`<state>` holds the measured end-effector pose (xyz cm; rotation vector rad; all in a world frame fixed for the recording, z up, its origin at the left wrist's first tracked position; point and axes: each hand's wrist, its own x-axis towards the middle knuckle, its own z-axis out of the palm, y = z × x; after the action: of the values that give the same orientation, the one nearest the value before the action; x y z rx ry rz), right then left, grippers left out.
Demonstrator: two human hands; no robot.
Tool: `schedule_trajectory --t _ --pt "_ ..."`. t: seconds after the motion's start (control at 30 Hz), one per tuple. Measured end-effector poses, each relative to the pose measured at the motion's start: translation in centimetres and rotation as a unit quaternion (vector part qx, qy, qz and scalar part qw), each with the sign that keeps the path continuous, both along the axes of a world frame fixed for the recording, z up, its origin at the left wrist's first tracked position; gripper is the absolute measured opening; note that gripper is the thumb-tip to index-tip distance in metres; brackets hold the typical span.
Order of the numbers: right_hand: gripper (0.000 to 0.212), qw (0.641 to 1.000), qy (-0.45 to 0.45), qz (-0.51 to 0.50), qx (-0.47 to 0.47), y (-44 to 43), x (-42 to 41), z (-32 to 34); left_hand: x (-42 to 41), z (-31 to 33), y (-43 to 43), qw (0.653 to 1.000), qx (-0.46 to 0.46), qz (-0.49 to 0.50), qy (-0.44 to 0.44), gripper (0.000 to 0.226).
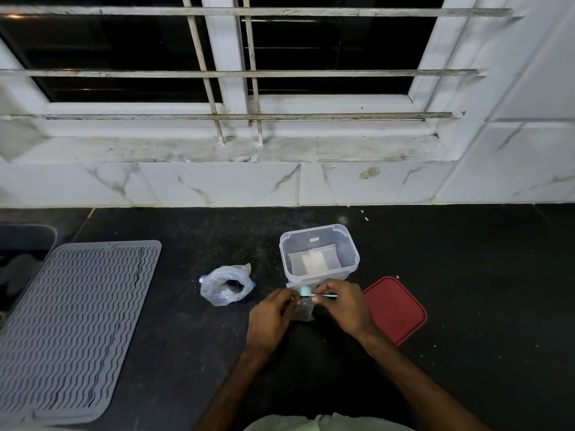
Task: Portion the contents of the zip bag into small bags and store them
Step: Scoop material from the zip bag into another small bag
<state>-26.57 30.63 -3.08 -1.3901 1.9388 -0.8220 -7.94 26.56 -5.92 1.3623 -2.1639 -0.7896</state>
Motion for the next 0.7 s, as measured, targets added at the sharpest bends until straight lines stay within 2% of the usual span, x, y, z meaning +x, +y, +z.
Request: schedule_trajectory --t 0.3,0.43,0.5,0.7 --pt "0.011 0.999 -0.026 -0.022 -0.014 -0.53 -0.12 0.00 0.36 -0.66 0.12 1.000 -0.004 0.009 0.022 0.010" --pt "0.004 0.991 -0.119 -0.055 -0.020 -0.62 0.04 -0.30 0.46 -0.79 0.10 0.999 -0.012 0.013 0.027 0.010" --pt "0.004 0.989 -0.135 -0.062 -0.017 -0.61 0.05 -0.61 0.59 -0.94 0.10 0.999 -0.010 0.015 0.027 0.010" --pt "0.010 0.992 -0.115 -0.033 -0.030 -0.43 -0.11 -0.82 0.71 -0.86 0.33 0.999 0.002 0.014 0.028 0.012"
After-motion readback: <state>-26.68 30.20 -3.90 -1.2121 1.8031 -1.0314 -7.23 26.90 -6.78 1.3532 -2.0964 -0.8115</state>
